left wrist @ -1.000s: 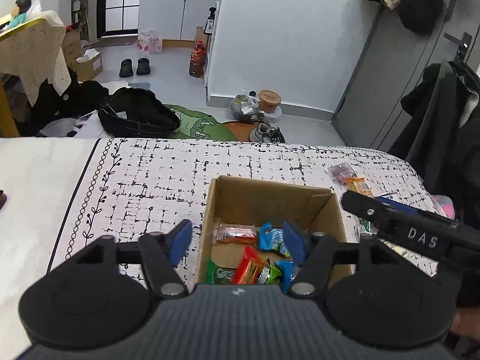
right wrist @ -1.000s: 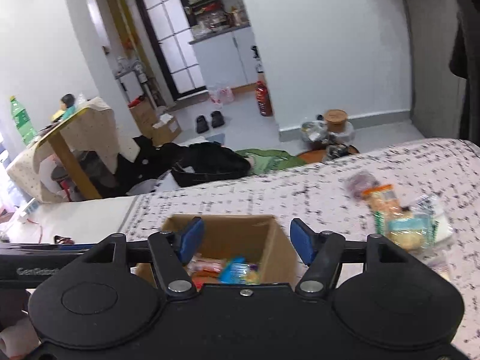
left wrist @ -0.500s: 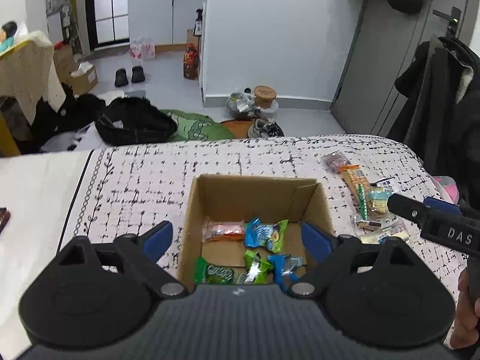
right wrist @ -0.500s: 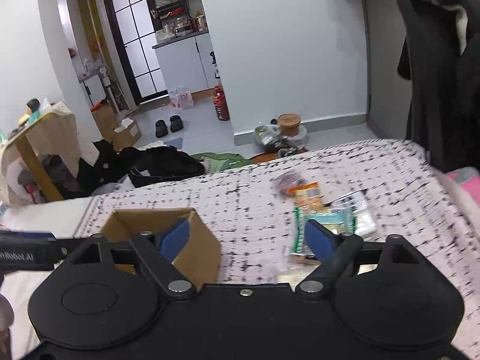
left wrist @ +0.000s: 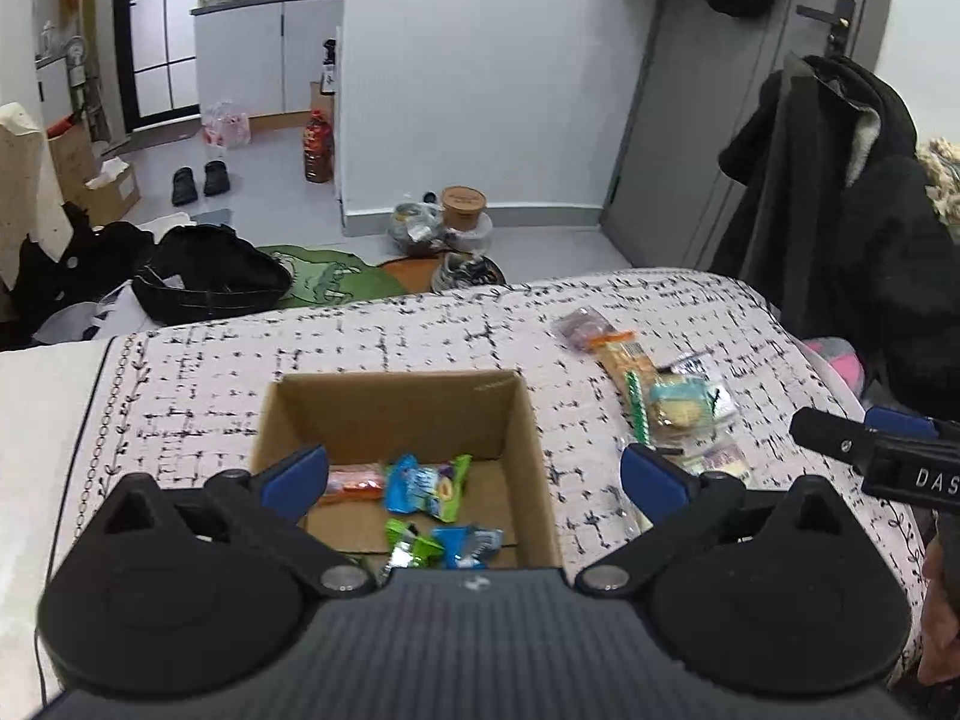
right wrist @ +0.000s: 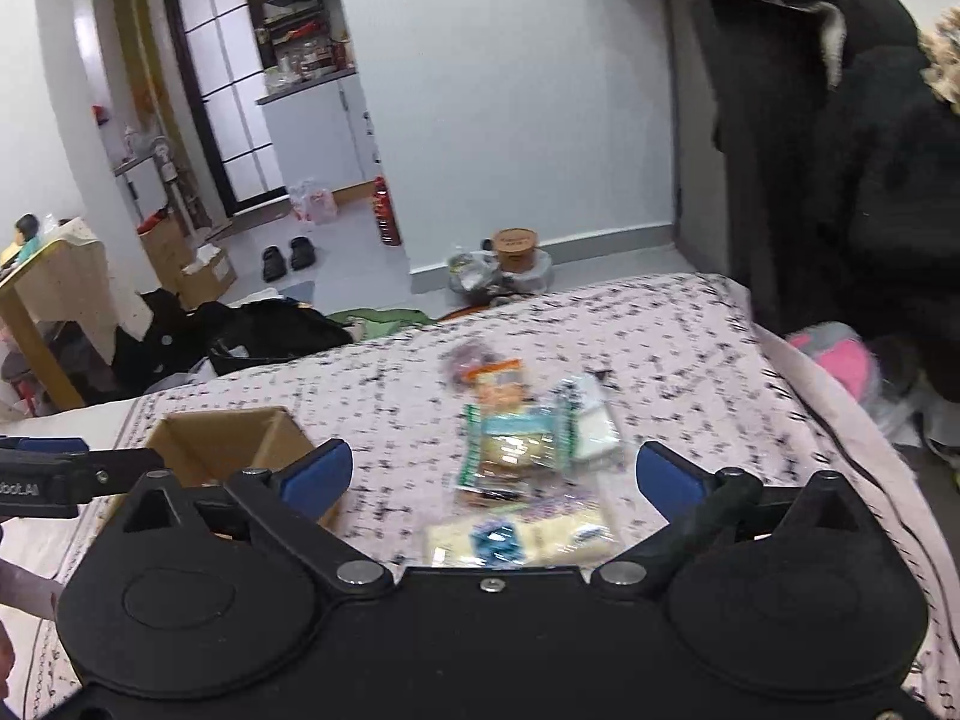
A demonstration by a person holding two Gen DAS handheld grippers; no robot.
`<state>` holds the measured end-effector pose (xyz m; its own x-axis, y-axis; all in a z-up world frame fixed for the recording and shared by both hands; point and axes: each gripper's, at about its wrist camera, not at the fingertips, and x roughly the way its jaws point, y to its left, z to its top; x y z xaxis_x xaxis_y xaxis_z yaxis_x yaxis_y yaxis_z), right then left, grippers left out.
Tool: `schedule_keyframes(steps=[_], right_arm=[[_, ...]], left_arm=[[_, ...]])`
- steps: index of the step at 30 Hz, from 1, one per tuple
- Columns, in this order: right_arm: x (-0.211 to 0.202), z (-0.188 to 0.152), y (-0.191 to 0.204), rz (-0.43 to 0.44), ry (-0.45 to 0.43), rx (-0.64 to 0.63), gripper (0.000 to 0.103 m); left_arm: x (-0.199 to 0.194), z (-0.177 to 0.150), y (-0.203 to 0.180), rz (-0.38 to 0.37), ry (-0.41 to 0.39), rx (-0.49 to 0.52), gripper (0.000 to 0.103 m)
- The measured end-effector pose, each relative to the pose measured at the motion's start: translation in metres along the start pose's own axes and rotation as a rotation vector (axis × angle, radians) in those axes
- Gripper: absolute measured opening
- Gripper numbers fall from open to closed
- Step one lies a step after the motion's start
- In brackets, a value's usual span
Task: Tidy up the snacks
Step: 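Move both grippers back to the snack pile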
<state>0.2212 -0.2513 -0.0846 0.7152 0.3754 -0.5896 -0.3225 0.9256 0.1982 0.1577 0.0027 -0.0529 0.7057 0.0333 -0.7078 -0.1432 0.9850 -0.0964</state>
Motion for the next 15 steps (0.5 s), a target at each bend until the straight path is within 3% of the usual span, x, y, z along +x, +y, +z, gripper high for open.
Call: schedule_keyframes(steps=[15], right_arm=[[-0.012, 0.004, -0.038, -0.012, -0.006, 0.018, 0.103]], left_arm=[[0.005, 0.010, -0.041, -0.044, 0.028, 0.076, 0.103]])
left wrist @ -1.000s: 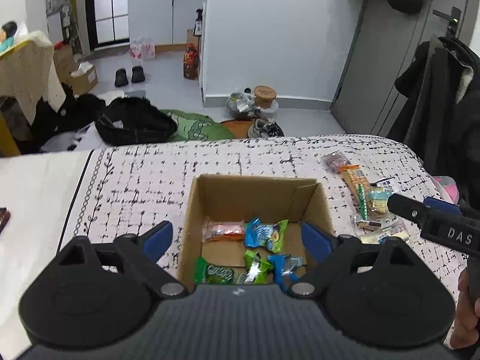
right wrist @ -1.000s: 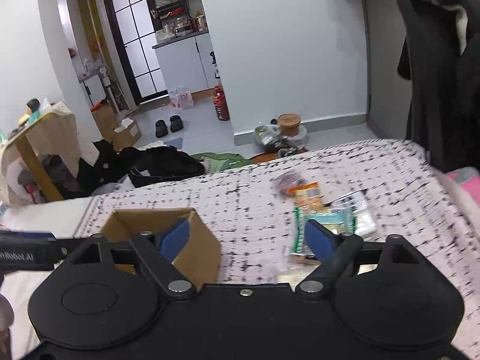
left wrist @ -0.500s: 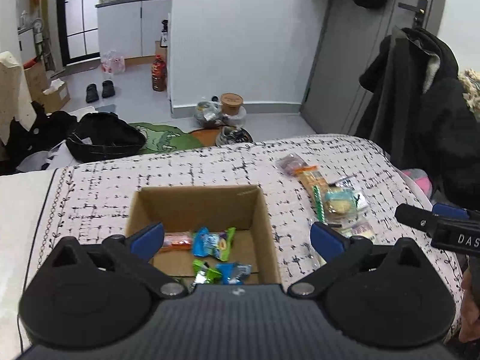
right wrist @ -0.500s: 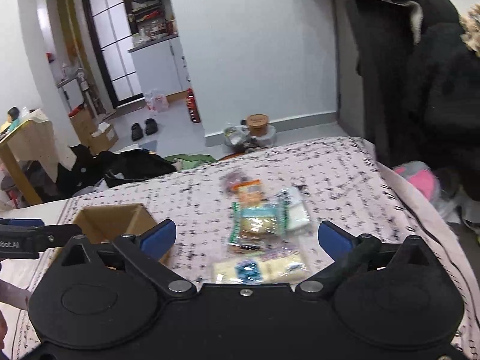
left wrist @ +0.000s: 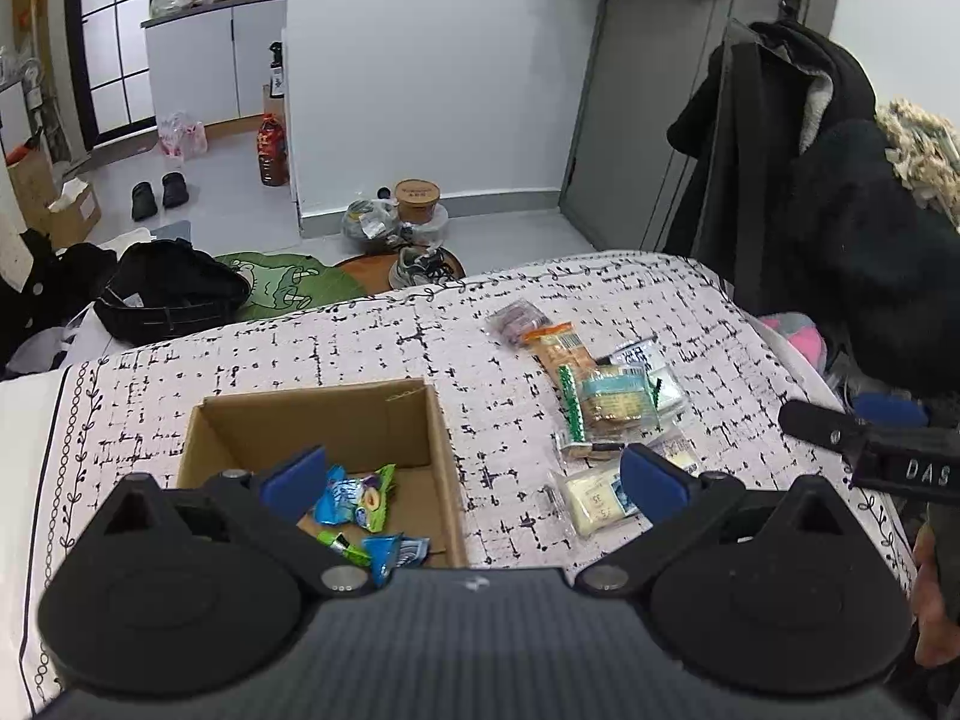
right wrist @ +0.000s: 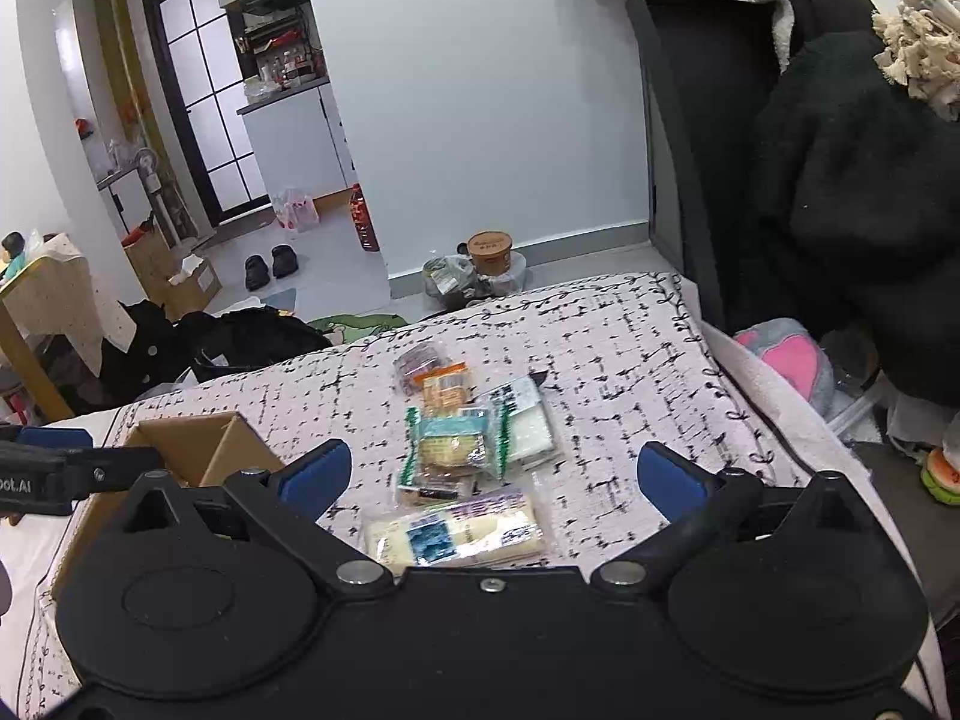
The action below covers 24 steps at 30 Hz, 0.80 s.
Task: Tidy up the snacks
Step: 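Move both grippers back to the snack pile, then grasp a green-striped packet with the left gripper while the right grasps a white printed packet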
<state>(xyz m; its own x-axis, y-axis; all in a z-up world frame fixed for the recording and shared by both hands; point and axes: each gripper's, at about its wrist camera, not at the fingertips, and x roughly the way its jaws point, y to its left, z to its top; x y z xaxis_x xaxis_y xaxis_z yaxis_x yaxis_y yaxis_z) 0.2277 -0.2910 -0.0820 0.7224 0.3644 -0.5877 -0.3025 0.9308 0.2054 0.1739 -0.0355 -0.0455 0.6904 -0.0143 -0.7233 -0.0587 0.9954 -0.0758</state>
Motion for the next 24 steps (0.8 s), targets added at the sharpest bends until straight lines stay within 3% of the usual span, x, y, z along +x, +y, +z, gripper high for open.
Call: schedule_keyframes(steps=[5, 9, 24], right_arm=[[0.008, 0.004, -0.011, 0.006, 0.006, -0.005, 0.102], [0.018, 0.002, -0.017, 0.022, 0.032, 0.013, 0.092], [0.078, 0.005, -0.031, 0.037, 0.090, 0.030, 0.071]], left_arm=[[0.009, 0.004, -0.005, 0.003, 0.023, 0.004, 0.102], [0.019, 0.013, -0.009, 0.001, 0.030, -0.009, 0.100], [0.073, 0.031, -0.031, -0.047, 0.074, -0.013, 0.090]])
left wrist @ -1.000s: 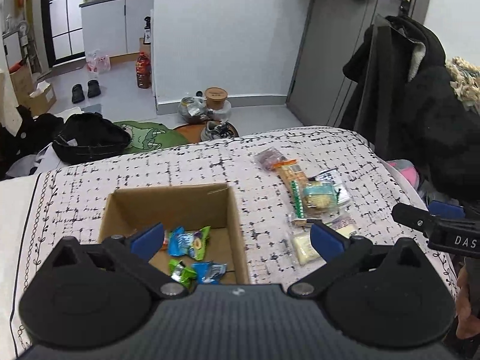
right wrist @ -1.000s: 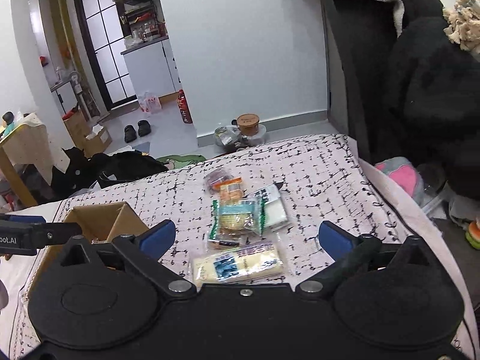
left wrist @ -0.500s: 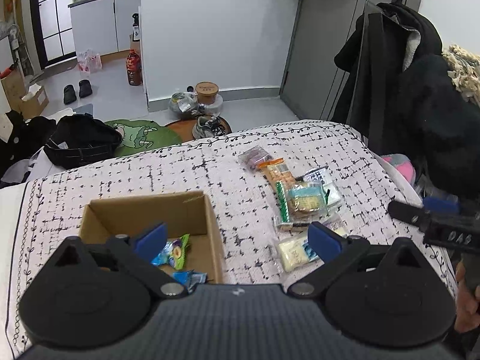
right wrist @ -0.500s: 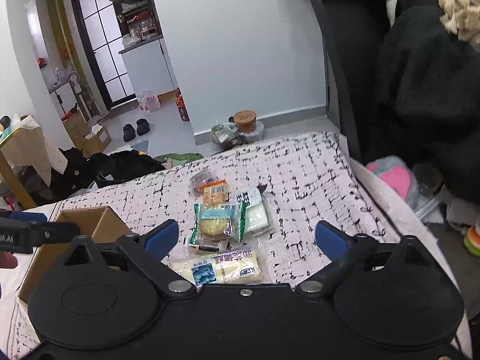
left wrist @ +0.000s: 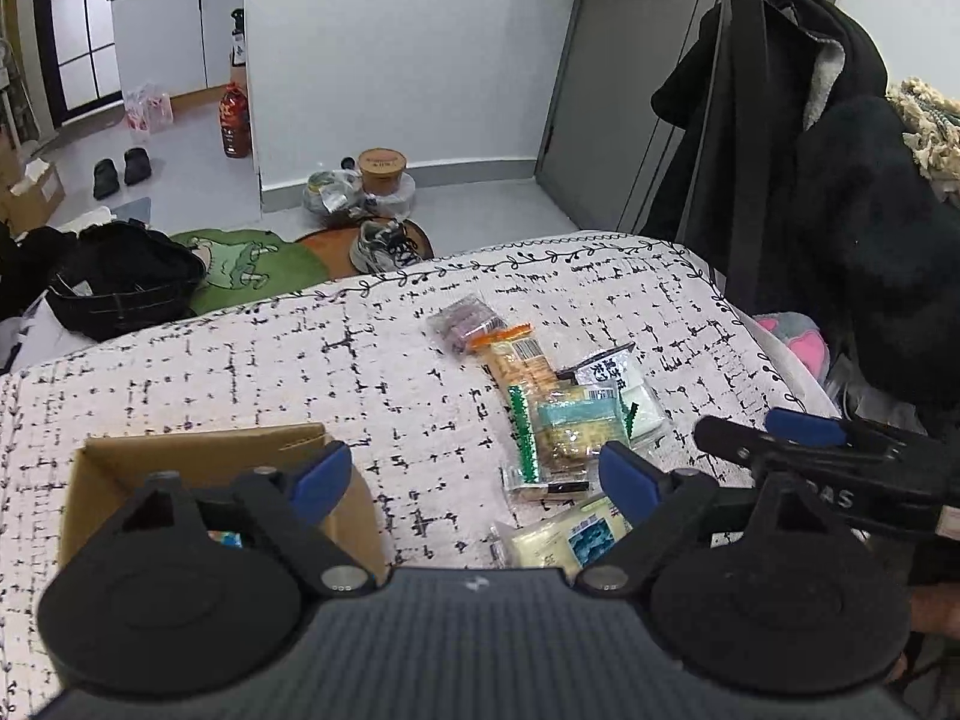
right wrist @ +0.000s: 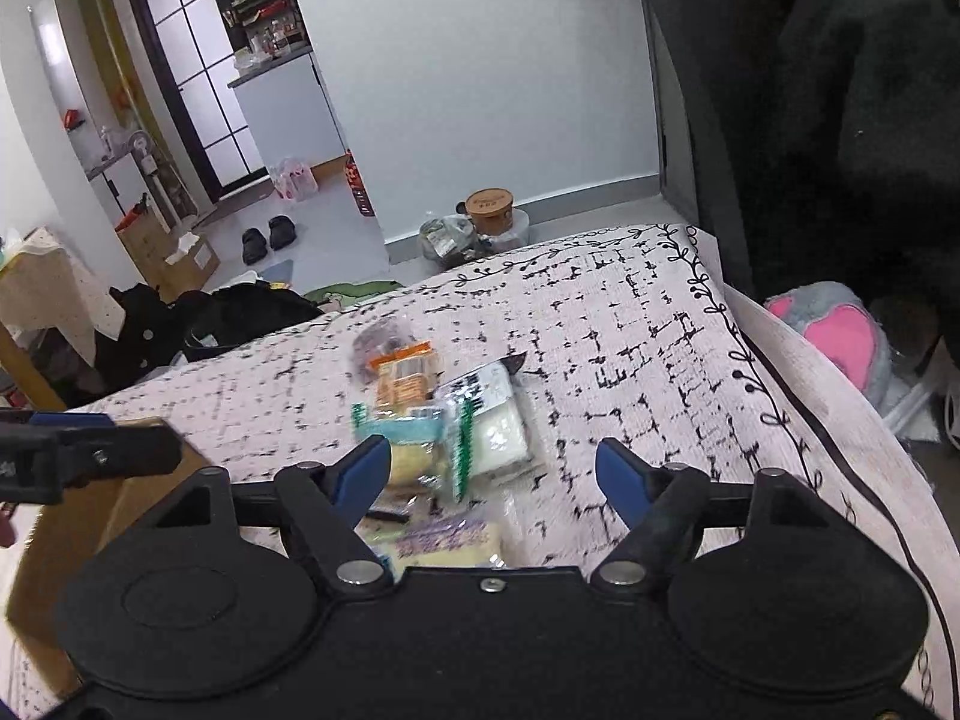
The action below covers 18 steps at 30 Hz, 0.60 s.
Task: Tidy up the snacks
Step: 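Grasp a green-striped packet with the left gripper while the right grasps a white printed packet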
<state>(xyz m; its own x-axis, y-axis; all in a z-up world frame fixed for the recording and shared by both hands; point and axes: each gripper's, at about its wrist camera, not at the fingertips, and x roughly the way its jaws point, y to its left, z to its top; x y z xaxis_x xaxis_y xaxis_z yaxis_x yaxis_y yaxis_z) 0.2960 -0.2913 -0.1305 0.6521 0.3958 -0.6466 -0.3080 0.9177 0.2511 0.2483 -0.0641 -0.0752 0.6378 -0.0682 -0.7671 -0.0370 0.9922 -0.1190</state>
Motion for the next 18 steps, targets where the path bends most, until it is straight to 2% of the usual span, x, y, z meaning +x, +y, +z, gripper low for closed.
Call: schedule_keyframes(steps=[3, 8, 13, 18], right_arm=[[0.018, 0.003, -0.005, -0.010, 0.022, 0.010, 0.064], [0.040, 0.009, -0.006, -0.010, 0.044, 0.016, 0.064], [0.055, 0.017, -0.007, 0.002, 0.047, 0.026, 0.064], [0.063, 0.011, -0.013, -0.004, 0.057, 0.011, 0.064]], left_arm=[[0.007, 0.003, 0.001, 0.002, 0.008, 0.003, 0.090], [0.022, 0.010, 0.003, 0.004, 0.016, -0.014, 0.088], [0.044, 0.017, 0.002, -0.016, 0.046, -0.033, 0.078], [0.061, 0.018, -0.005, -0.029, 0.071, -0.009, 0.077]])
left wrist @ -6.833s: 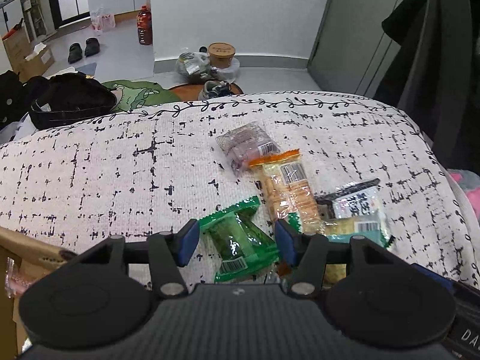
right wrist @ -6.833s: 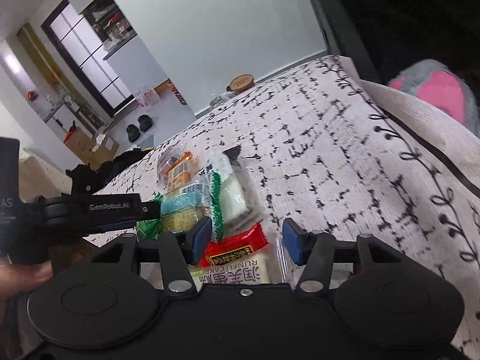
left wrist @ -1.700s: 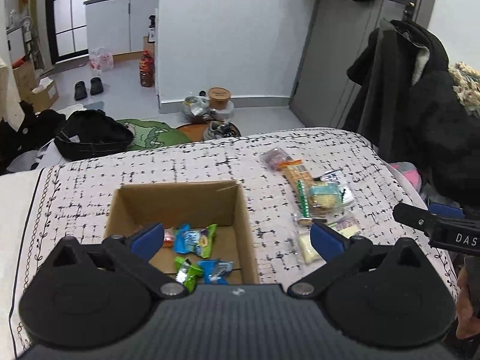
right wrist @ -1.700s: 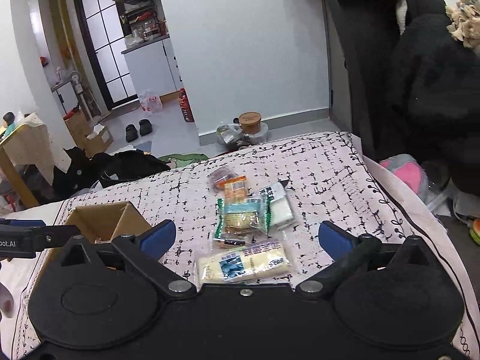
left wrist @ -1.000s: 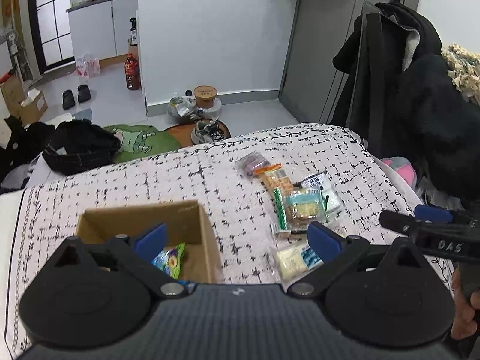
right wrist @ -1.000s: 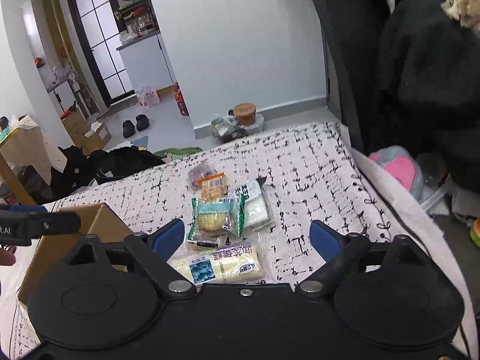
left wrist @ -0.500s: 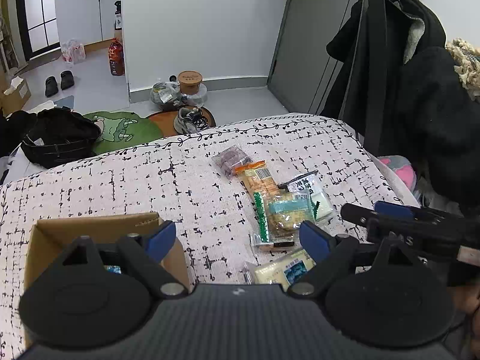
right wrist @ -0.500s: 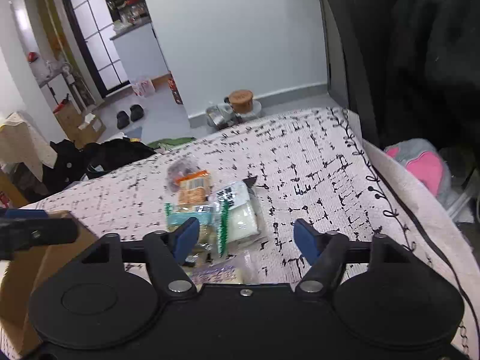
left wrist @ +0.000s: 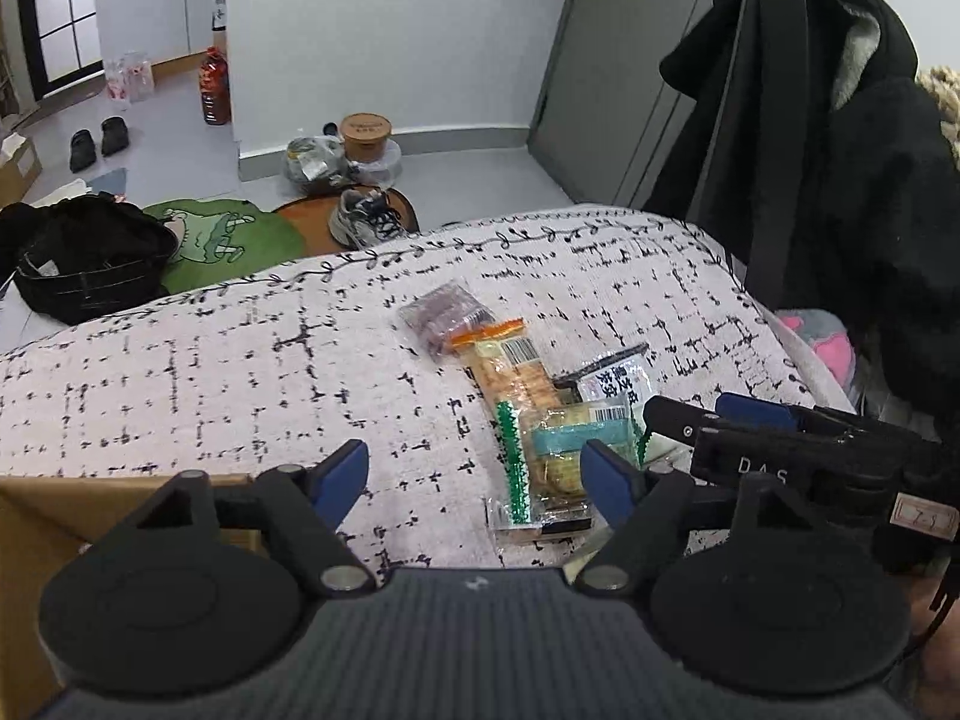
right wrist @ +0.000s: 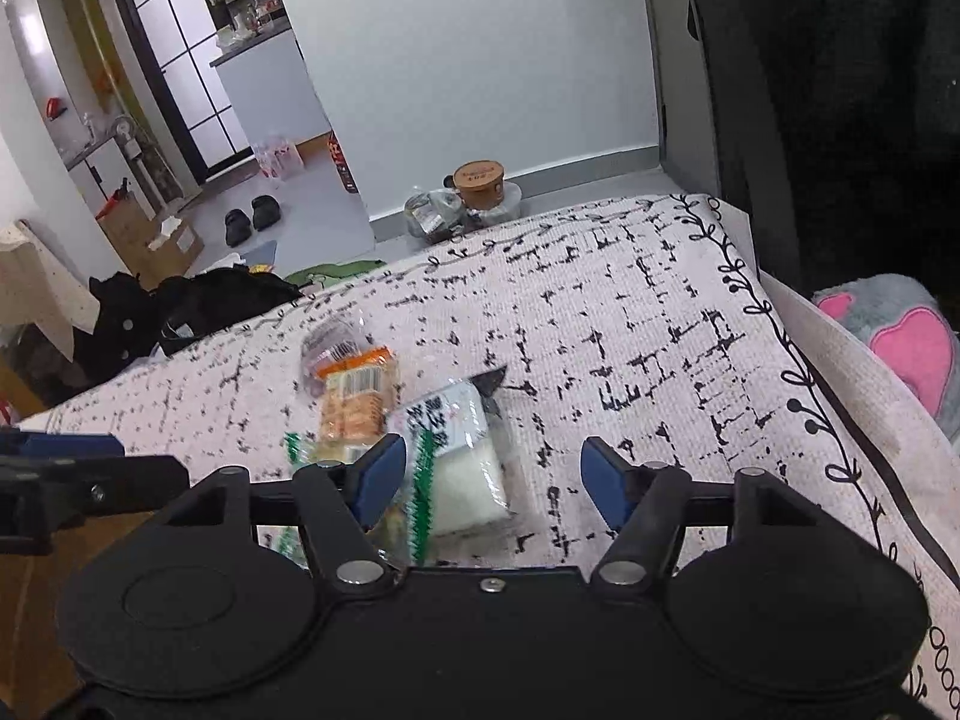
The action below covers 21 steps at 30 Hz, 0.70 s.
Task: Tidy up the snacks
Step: 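Grasp a green-striped packet with the left gripper while the right grasps a white printed packet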
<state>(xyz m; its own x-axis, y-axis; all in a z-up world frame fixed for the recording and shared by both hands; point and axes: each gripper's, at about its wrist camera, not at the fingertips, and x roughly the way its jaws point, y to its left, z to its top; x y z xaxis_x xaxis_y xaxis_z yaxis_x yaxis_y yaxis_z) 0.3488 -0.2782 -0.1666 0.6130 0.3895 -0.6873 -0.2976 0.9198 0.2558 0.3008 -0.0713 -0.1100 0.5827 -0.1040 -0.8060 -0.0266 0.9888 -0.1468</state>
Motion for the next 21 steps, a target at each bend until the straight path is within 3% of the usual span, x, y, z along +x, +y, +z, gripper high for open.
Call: schedule_keyframes(steps=[7, 21], right_arm=[[0.006, -0.002, -0.013, -0.025, -0.004, 0.001, 0.063], [0.009, -0.002, -0.044, 0.053, 0.038, 0.119, 0.055]], left_arm=[[0.028, 0.004, -0.010, -0.041, 0.046, -0.011, 0.078], [0.076, 0.007, -0.034, -0.077, 0.126, 0.002, 0.081]])
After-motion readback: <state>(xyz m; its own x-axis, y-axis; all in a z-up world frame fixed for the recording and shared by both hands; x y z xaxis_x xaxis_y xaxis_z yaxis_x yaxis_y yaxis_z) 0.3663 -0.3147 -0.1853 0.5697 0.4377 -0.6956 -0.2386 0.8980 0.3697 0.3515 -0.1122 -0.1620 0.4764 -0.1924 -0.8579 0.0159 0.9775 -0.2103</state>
